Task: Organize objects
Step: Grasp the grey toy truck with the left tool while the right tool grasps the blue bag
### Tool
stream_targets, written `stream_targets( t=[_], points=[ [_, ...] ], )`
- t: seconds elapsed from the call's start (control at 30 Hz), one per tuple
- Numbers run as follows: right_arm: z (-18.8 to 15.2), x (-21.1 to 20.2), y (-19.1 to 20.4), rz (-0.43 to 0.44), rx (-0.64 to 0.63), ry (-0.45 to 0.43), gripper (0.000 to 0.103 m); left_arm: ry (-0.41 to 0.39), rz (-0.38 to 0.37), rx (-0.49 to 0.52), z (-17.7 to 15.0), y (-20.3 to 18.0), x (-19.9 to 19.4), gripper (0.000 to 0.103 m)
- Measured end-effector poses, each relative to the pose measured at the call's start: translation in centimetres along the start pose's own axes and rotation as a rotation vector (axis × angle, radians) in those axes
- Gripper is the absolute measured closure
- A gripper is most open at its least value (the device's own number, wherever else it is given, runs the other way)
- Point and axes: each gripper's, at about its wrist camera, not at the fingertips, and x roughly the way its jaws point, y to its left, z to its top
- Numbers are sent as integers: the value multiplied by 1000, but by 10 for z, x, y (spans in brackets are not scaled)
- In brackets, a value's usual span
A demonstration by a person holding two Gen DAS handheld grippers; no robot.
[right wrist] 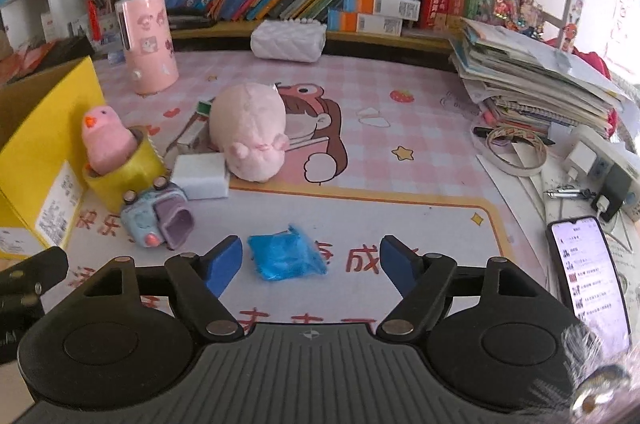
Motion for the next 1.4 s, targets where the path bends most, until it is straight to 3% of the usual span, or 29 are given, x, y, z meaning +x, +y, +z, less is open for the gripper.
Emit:
stream_targets(
  t=[0.23, 0.4, 0.53, 0.63, 0.83, 1.0, 1.4],
  points=[
    [5, 32, 4, 74, -91, 59, 43, 18, 10, -2, 2, -6, 8, 0],
    [7, 54, 7, 103, -123, 114, 45, 15, 2, -20, 1, -7, 9, 0],
    [7, 64, 4, 144, -135, 146, 60, 51, -32, -35, 6, -12, 15, 0],
    [10, 61, -2, 170, -136, 122, 63, 64, -48, -33, 10, -19, 22, 0],
    [32, 36, -30, 161, -56, -47, 64, 80, -79, -36, 23, -37, 43, 0],
    [36, 26, -46, 161, -34, -94, 63, 160, -49, -80, 32, -44, 74, 2],
    [34, 33, -58, 195, -59, -72, 63, 208, -45, -77, 38, -60, 112, 22]
  ],
)
